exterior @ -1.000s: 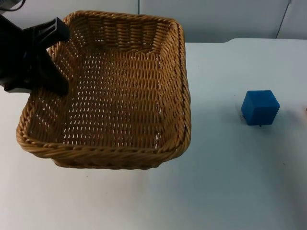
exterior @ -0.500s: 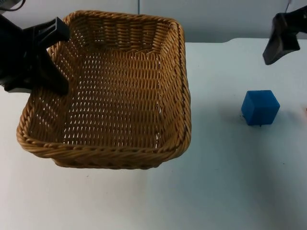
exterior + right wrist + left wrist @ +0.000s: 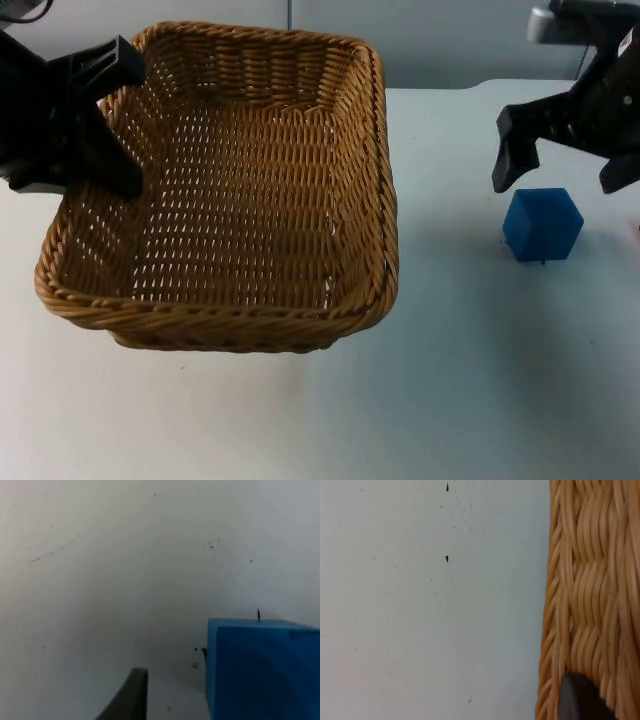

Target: Pick up the basket with the left hand and place the blue cube into the basket with the right hand.

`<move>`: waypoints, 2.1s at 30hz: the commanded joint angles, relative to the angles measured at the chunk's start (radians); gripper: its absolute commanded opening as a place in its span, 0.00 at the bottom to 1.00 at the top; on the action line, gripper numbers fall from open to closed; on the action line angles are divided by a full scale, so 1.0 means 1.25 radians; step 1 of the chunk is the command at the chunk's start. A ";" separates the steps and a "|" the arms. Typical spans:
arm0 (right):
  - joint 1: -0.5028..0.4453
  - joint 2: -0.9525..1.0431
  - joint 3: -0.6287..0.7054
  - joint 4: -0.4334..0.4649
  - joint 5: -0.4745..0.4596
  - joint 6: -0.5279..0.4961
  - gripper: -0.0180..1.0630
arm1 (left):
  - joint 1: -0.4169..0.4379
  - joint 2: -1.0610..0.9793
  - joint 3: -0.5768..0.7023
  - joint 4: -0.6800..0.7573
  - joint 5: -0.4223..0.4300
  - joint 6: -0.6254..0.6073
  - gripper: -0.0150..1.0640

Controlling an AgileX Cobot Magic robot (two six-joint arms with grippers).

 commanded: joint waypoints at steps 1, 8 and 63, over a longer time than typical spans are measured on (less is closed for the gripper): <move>0.002 0.031 -0.008 -0.006 -0.030 0.020 0.95 | 0.002 -0.013 0.000 -0.026 0.001 0.002 0.05; 0.002 0.071 -0.008 -0.006 -0.084 0.044 0.94 | 0.002 -0.013 0.000 -0.024 0.001 0.002 0.05; 0.196 -0.443 -0.008 -0.006 -0.036 -0.059 0.01 | 0.002 -0.008 0.000 -0.024 0.007 0.007 0.05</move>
